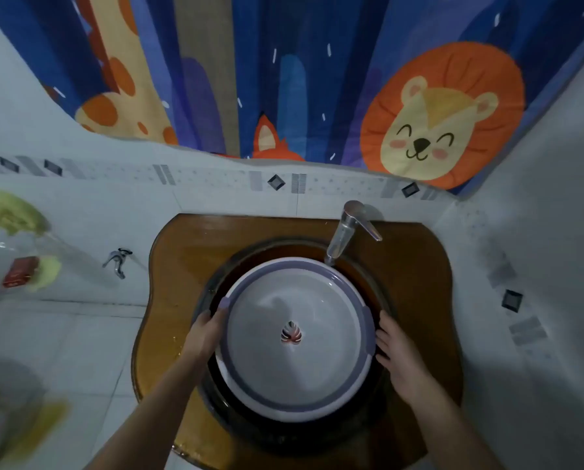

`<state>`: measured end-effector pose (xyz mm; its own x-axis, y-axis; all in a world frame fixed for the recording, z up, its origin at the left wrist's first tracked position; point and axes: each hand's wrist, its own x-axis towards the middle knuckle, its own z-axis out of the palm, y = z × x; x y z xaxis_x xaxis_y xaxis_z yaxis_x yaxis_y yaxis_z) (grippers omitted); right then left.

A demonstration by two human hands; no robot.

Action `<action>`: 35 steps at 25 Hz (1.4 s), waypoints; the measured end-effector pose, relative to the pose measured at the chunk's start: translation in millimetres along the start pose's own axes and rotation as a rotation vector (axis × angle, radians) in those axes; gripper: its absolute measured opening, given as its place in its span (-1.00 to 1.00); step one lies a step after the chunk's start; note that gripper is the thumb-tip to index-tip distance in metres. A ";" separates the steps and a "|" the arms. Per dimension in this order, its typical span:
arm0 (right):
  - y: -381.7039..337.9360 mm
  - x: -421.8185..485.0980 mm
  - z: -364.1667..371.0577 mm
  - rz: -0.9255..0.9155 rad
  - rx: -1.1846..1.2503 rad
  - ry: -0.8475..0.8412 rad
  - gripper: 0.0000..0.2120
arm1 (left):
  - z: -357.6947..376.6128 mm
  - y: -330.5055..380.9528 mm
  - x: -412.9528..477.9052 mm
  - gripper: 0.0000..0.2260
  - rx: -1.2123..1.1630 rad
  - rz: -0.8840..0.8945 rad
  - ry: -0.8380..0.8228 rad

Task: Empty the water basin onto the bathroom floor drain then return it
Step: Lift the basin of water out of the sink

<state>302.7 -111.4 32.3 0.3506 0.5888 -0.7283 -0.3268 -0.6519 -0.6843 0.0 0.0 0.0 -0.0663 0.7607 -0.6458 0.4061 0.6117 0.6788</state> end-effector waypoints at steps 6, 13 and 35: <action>-10.4 23.6 9.9 0.136 0.026 0.012 -0.39 | 7.1 11.1 16.9 -0.37 0.059 -0.137 -0.031; -17.4 35.1 19.5 0.204 -0.050 0.048 -0.67 | 12.4 19.7 25.0 -0.64 0.060 -0.184 -0.007; -15.6 41.8 11.5 0.230 -0.130 0.025 -0.78 | -1.8 -0.7 23.5 -0.72 0.029 -0.153 0.069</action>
<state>312.3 -71.1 12.2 0.3018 0.4073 -0.8620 -0.2856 -0.8240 -0.4894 -3.4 17.8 -15.0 -0.1918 0.6726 -0.7147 0.4125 0.7160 0.5632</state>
